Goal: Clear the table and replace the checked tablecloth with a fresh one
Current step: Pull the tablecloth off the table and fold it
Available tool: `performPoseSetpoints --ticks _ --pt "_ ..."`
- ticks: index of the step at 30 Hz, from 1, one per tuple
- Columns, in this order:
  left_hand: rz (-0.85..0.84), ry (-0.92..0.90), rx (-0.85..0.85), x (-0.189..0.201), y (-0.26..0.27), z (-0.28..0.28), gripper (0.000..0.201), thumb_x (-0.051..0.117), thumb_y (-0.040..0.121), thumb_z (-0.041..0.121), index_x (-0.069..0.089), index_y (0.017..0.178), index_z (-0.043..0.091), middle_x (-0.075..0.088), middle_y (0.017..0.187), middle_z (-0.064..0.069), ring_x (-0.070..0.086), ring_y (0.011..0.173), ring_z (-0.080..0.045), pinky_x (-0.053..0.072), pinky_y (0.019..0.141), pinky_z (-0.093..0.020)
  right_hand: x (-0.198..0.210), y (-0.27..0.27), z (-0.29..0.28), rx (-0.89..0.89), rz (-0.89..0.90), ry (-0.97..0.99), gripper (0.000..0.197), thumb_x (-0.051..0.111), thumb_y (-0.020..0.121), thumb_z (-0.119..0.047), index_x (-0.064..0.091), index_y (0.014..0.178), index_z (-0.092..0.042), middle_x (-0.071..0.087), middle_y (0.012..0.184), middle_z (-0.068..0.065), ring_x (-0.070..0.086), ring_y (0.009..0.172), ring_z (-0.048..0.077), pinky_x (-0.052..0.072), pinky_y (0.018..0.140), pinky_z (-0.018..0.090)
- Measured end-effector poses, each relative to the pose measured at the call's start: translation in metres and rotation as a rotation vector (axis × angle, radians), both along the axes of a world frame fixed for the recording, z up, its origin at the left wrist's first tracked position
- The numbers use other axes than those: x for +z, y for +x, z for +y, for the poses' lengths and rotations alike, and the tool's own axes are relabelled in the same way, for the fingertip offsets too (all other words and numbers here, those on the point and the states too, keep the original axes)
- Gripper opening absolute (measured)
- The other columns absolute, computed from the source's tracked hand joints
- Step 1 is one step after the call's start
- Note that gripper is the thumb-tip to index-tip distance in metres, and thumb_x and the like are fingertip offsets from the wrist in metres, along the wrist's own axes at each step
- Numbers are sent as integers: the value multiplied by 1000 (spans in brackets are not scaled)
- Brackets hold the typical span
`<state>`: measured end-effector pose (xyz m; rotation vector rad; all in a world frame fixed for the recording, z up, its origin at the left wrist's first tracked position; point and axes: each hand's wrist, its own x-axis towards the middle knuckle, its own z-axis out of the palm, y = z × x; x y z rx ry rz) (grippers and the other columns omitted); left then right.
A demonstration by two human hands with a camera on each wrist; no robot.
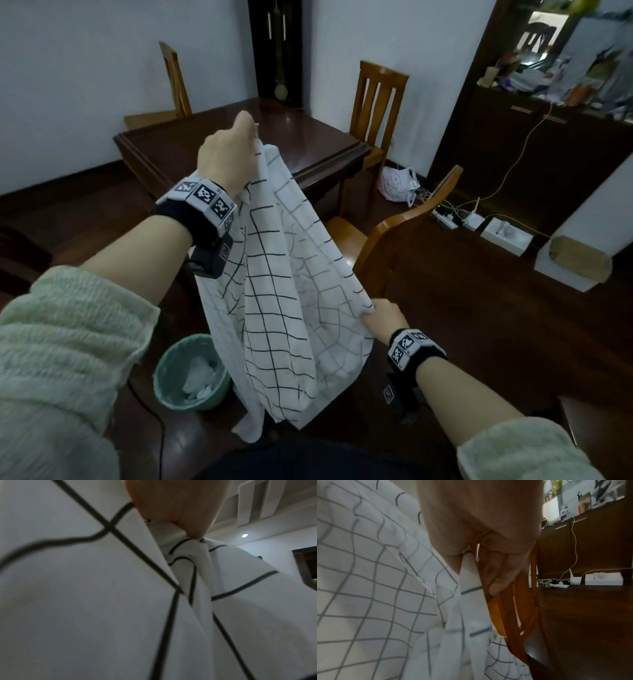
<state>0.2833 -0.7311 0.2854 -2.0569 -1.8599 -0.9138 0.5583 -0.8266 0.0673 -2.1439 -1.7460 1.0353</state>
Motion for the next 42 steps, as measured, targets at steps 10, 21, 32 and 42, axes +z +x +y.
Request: performPoseSetpoints --ticks 10,21,32,42 --pt "85 -137 168 -2 -46 28 19 38 97 11 44 114 5 60 85 -25 59 76 -44 43 65 -46 33 57 30 -356 -140 162 12 53 92 -22 61 101 -21 62 98 6 58 86 27 45 69 30" --pt "73 -176 240 -14 -54 42 18 40 97 13 44 112 4 62 87 -26 59 80 -44 42 66 -45 -18 95 -13 -458 -163 -249 41 66 87 -39 56 99 -1 61 108 17 61 96 33 52 85 37" --pt "106 -201 82 -22 -7 30 19 38 96 10 43 112 4 61 89 -26 59 82 -45 38 65 -44 80 -42 36 161 176 632 17 62 86 -45 63 98 -33 45 125 -12 36 123 10 31 108 37" --pt "89 -173 33 -26 4 9 19 39 96 14 43 113 5 58 81 -18 59 77 -41 37 61 -39 86 -99 47 264 42 437 42 56 86 -57 58 123 -36 38 143 -7 21 134 19 24 112 41"
